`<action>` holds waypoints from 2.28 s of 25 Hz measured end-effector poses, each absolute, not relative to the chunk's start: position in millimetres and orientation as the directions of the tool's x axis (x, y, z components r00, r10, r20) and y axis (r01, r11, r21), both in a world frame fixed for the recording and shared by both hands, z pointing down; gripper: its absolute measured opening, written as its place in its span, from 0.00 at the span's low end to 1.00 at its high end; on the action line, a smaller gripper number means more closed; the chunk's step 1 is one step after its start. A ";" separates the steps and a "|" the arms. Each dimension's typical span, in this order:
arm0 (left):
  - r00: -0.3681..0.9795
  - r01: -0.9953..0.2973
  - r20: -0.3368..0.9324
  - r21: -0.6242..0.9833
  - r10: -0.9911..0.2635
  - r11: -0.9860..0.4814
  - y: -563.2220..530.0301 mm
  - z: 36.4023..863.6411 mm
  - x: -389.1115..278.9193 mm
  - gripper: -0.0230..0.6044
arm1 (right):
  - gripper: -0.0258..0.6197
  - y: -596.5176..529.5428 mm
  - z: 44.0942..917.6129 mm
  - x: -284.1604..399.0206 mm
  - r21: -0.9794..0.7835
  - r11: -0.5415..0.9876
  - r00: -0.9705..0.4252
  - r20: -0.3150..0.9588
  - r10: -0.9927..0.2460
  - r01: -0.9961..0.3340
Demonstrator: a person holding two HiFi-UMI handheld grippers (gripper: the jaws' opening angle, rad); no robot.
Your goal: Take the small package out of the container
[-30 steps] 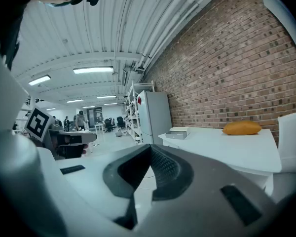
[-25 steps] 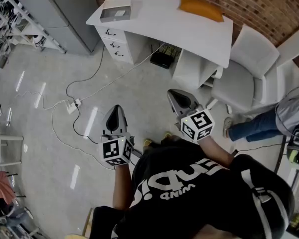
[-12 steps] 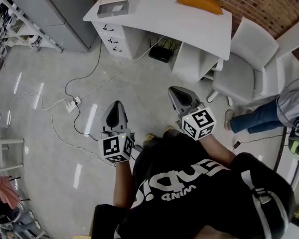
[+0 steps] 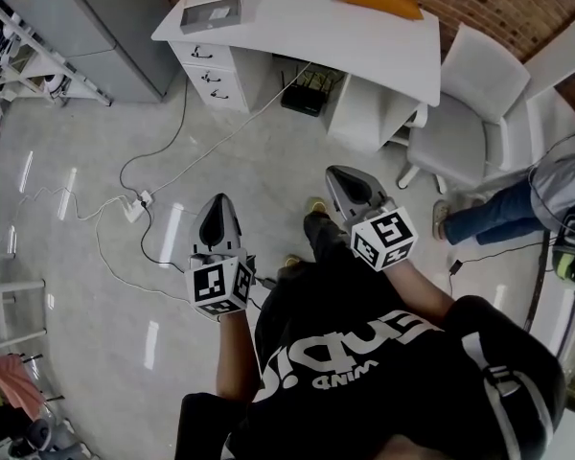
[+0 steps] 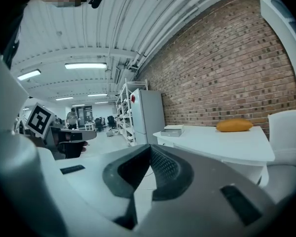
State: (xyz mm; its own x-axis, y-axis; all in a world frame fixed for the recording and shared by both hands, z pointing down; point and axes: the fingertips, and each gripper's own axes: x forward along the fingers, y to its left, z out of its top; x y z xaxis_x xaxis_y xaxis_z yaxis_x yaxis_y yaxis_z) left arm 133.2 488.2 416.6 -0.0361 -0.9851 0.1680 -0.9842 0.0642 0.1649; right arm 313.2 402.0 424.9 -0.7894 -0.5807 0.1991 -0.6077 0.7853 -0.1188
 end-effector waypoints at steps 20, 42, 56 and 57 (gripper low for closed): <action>-0.024 -0.988 0.171 0.143 -0.985 0.049 452.9 424.5 111.9 0.05 | 0.04 366.3 438.5 285.8 -0.150 0.767 -0.780 0.188 -0.597 -0.624; -0.014 -0.991 0.180 0.126 -0.984 0.038 358.3 420.0 76.7 0.05 | 0.04 277.7 437.5 244.2 -0.170 0.772 -0.790 0.184 -0.585 -0.612; -0.043 -0.988 0.194 0.139 -0.980 0.071 276.1 407.4 64.1 0.05 | 0.04 188.2 425.0 224.3 -0.182 0.790 -0.810 0.184 -0.557 -0.585; -0.047 -0.988 0.197 0.138 -0.979 0.075 270.5 407.1 63.1 0.05 | 0.04 181.5 424.2 222.3 -0.182 0.793 -0.813 0.183 -0.553 -0.581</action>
